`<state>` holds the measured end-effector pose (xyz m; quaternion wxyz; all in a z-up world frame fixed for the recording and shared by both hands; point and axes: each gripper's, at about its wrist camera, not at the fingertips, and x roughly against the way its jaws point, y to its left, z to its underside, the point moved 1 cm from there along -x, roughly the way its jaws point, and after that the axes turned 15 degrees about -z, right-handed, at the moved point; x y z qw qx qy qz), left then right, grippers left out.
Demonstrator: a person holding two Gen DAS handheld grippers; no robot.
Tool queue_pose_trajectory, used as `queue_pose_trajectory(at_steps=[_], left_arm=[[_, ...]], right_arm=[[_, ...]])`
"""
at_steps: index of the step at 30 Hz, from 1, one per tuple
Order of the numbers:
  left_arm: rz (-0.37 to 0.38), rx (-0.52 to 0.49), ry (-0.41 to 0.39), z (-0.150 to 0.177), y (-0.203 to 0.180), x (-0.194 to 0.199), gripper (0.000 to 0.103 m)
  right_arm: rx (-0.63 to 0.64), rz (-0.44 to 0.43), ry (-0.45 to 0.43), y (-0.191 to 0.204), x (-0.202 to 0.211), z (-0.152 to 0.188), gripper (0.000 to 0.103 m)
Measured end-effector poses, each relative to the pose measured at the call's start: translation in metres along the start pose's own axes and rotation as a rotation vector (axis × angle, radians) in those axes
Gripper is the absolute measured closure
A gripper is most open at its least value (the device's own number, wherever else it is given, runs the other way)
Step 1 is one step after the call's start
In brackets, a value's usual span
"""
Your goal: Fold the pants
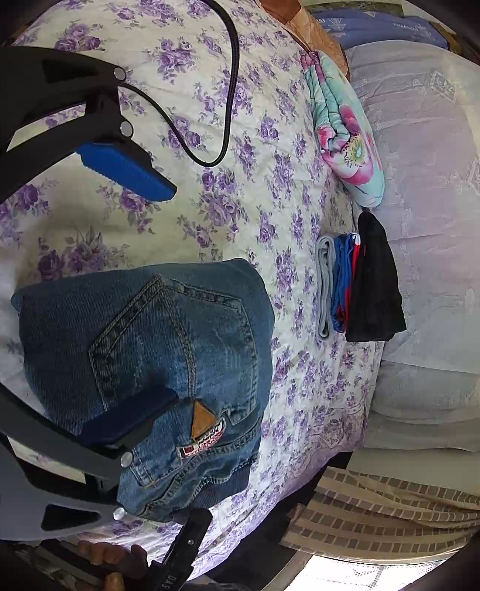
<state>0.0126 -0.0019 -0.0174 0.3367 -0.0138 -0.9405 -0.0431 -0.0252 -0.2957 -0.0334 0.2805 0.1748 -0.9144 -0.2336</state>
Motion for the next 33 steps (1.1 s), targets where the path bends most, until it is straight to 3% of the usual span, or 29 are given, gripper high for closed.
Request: queue_pose_trajectory(at_steps=[9, 15, 17, 19, 23, 25, 33], left_arm=[[0.068, 0.051, 0.03, 0.013, 0.023, 0.014, 0.004], [0.05, -0.038, -0.022, 0.025, 0.012, 0.033, 0.005], [0.034, -0.075, -0.028, 0.029, 0.006, 0.031, 0.005], [0.022, -0.092, -0.005, 0.033, 0.003, 0.02, 0.004], [0.126, 0.013, 0.106, 0.04, 0.017, -0.004, 0.004], [0.151, 0.032, 0.132, 0.039, 0.021, -0.006, 0.004], [0.112, 0.058, 0.062, 0.016, 0.036, 0.015, 0.004]], right_arm=[[0.074, -0.046, 0.037, 0.025, 0.019, 0.025, 0.004], [0.202, -0.018, 0.016, 0.053, 0.015, 0.029, 0.004], [0.211, -0.017, 0.049, 0.053, 0.005, 0.033, 0.004], [0.183, -0.005, 0.107, 0.043, -0.009, 0.04, 0.004], [0.099, -0.078, 0.131, 0.025, -0.015, 0.046, 0.004], [0.11, -0.07, 0.127, 0.028, -0.013, 0.046, 0.004], [0.147, -0.038, 0.013, 0.037, 0.019, 0.026, 0.004]])
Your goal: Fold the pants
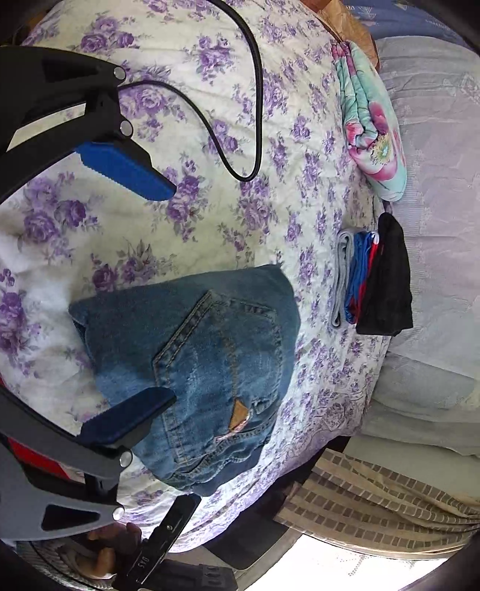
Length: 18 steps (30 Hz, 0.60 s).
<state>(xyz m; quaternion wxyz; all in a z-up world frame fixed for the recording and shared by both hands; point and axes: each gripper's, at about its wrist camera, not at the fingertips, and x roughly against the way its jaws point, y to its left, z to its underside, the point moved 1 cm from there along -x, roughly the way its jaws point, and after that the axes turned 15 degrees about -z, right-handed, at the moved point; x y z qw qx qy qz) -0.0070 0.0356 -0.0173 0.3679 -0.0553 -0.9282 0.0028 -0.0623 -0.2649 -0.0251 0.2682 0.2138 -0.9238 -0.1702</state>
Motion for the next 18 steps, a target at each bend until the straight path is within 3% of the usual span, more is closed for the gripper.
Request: queue_pose_trajectory(at_steps=[5, 9, 10, 14, 18], left_arm=[[-0.036, 0.004, -0.036, -0.023, -0.002, 0.002, 0.004], [-0.128, -0.126, -0.124, -0.057, -0.028, 0.001, 0.004], [-0.153, -0.151, -0.135, -0.069, -0.032, -0.007, 0.004], [-0.118, -0.138, -0.036, -0.104, -0.03, -0.054, 0.004], [-0.098, -0.19, 0.012, -0.107, -0.045, -0.084, 0.004]], right_arm=[[0.144, -0.026, -0.033, 0.031, -0.008, -0.037, 0.007], [0.233, -0.131, -0.005, 0.07, -0.035, -0.053, 0.045], [0.252, -0.152, 0.008, 0.078, -0.04, -0.053, 0.05], [0.345, -0.154, 0.054, 0.105, -0.048, -0.037, 0.051], [0.374, -0.129, 0.096, 0.112, -0.052, -0.023, 0.051]])
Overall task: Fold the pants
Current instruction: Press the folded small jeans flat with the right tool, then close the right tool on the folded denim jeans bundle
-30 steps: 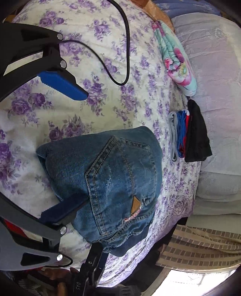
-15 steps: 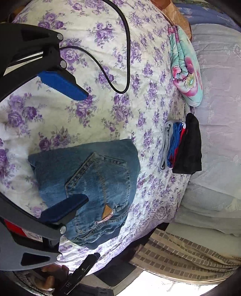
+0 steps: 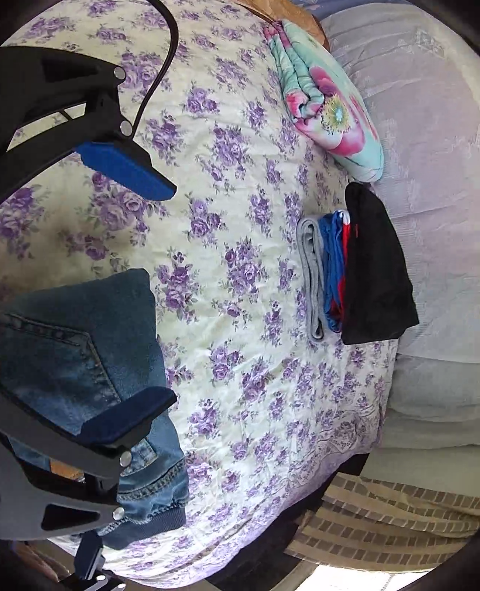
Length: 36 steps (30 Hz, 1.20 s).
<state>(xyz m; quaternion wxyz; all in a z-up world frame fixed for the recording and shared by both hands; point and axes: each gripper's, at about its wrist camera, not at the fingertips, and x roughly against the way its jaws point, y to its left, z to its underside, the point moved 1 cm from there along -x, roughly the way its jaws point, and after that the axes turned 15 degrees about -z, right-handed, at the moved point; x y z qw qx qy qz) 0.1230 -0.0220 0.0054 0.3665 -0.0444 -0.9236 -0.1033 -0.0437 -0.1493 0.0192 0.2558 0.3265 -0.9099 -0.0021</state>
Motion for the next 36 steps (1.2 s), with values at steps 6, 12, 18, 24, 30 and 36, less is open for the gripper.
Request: queue_pose_trajectory(at_steps=[6, 12, 18, 24, 30, 36], left_arm=[[-0.063, -0.002, 0.038, 0.003, -0.011, -0.037, 0.004], [-0.089, -0.024, 0.019, 0.001, -0.014, -0.036, 0.004], [-0.07, 0.004, -0.005, -0.001, -0.004, -0.009, 0.004], [-0.074, 0.004, -0.044, 0.002, 0.003, 0.019, 0.004], [-0.077, -0.002, -0.045, 0.007, -0.003, 0.023, 0.004], [-0.075, -0.004, -0.04, 0.009, -0.006, 0.024, 0.004]], right_arm=[[-0.087, -0.057, 0.048, -0.014, -0.023, 0.029, 0.047], [-0.089, -0.063, 0.041, -0.01, -0.022, 0.03, 0.044], [-0.073, -0.049, 0.034, -0.008, -0.015, 0.025, 0.041], [-0.077, -0.002, -0.022, -0.013, 0.004, 0.02, 0.037], [-0.091, 0.023, -0.036, -0.021, 0.015, 0.021, 0.036], [-0.097, 0.049, -0.047, -0.03, 0.019, 0.02, 0.034]])
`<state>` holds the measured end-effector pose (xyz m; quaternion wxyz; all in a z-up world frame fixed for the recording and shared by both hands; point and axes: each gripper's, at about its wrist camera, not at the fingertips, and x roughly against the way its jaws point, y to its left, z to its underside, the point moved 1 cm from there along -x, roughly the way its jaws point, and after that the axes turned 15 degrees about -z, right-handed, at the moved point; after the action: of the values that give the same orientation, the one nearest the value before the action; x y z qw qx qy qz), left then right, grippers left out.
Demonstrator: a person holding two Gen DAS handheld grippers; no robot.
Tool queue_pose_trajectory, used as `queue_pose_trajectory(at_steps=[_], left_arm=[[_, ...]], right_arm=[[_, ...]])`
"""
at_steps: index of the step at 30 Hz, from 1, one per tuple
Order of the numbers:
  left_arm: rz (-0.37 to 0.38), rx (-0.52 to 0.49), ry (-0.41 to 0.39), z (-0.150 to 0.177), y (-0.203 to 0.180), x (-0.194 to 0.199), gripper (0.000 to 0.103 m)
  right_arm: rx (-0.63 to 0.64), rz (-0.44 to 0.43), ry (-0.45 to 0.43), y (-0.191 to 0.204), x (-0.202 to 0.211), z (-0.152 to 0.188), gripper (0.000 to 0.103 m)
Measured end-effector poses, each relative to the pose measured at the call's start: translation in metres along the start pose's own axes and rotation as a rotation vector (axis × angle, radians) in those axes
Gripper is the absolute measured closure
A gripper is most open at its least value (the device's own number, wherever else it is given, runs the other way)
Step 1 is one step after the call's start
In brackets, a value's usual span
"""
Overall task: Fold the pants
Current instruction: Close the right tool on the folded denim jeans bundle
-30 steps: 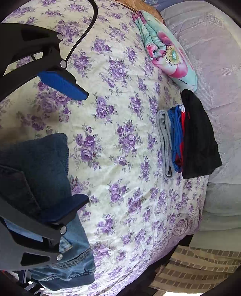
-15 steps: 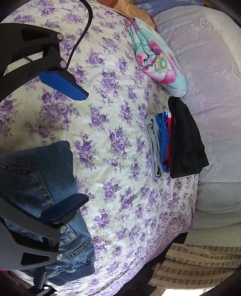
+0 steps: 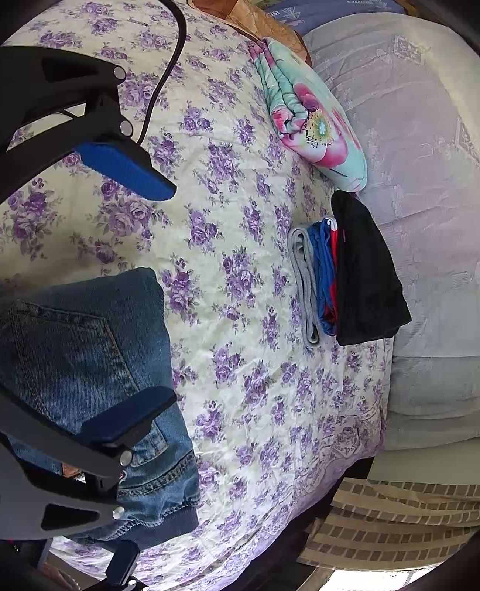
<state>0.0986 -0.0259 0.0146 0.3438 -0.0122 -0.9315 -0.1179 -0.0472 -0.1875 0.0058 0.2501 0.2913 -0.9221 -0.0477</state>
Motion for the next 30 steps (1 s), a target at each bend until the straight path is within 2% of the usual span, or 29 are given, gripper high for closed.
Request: queue_pose_trajectory(at_steps=[8, 10, 14, 19, 22, 25, 27, 30], left_arm=[[0.004, 0.002, 0.019, 0.024, 0.005, 0.01, 0.004], [0.008, 0.006, 0.031, 0.032, 0.005, 0.007, 0.004], [0.019, 0.038, 0.039, 0.035, 0.003, -0.004, 0.004], [0.009, 0.036, 0.027, 0.032, 0.005, 0.003, 0.004], [-0.032, 0.08, -0.036, 0.023, 0.032, 0.032, 0.004], [-0.095, 0.165, -0.104, 0.014, 0.082, 0.078, 0.004], [-0.155, 0.226, -0.14, 0.017, 0.121, 0.116, 0.004], [-0.262, 0.284, -0.145, 0.031, 0.165, 0.163, 0.004]], right_arm=[[-0.033, 0.049, 0.011, -0.021, -0.005, 0.003, 0.03], [-0.05, 0.042, 0.038, -0.027, -0.014, 0.007, 0.026], [-0.007, 0.08, 0.047, -0.024, -0.022, 0.013, 0.024], [-0.026, 0.052, 0.041, -0.026, -0.016, 0.006, 0.024], [-0.006, 0.063, 0.004, -0.025, -0.005, -0.002, 0.024], [-0.001, 0.075, -0.043, -0.026, 0.01, -0.011, 0.024], [-0.004, 0.075, -0.072, -0.028, 0.019, -0.014, 0.023], [-0.011, 0.072, -0.092, -0.031, 0.027, -0.016, 0.022]])
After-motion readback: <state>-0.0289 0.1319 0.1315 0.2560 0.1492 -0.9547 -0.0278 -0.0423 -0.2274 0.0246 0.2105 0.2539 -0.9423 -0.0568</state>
